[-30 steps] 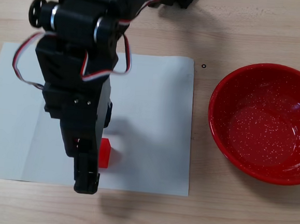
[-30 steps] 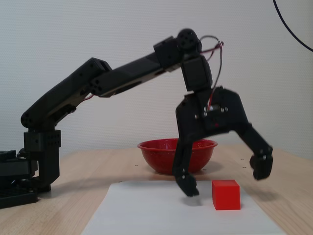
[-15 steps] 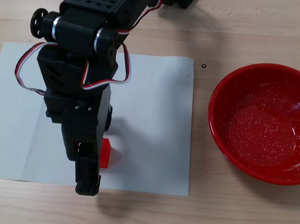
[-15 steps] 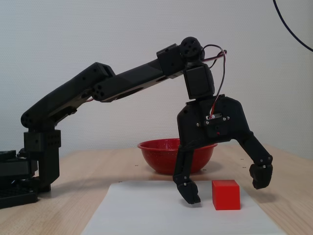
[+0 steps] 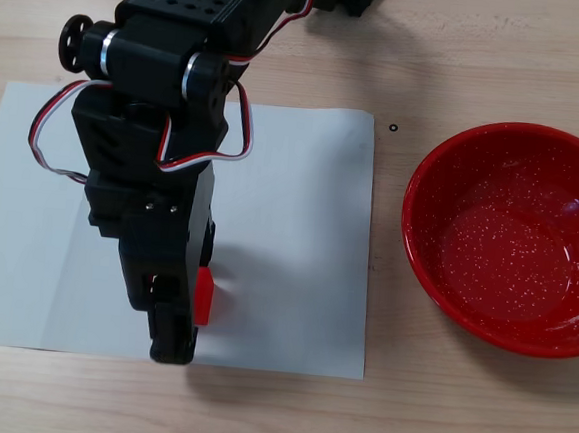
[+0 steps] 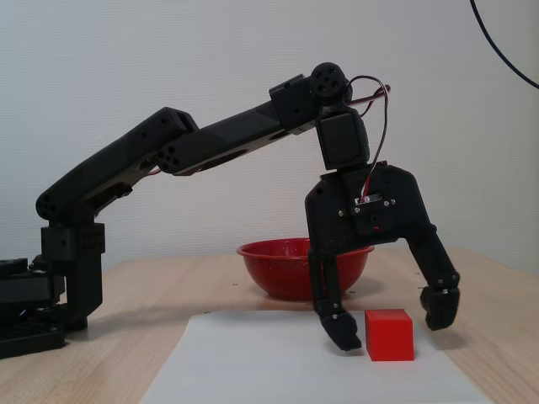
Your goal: Grasp the red cube and put it in the red bowl.
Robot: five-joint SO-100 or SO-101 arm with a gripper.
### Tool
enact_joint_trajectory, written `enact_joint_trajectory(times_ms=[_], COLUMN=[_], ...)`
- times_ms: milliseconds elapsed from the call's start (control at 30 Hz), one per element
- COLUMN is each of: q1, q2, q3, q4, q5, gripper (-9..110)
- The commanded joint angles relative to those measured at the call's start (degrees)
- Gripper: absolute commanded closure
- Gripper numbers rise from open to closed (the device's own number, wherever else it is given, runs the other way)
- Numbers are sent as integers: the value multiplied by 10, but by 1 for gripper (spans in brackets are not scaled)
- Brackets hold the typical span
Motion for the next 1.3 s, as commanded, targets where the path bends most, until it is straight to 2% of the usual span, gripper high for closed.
enact_joint_trajectory(times_ms=[0,233,700,1267], q1=[4,-4,-4,56], q2=[37,37,86,284], q3=[-64,-82,-119,2], q4=[10,33,81,127], q5=[-4,-10,-31,-62], gripper=[76,101,101,101])
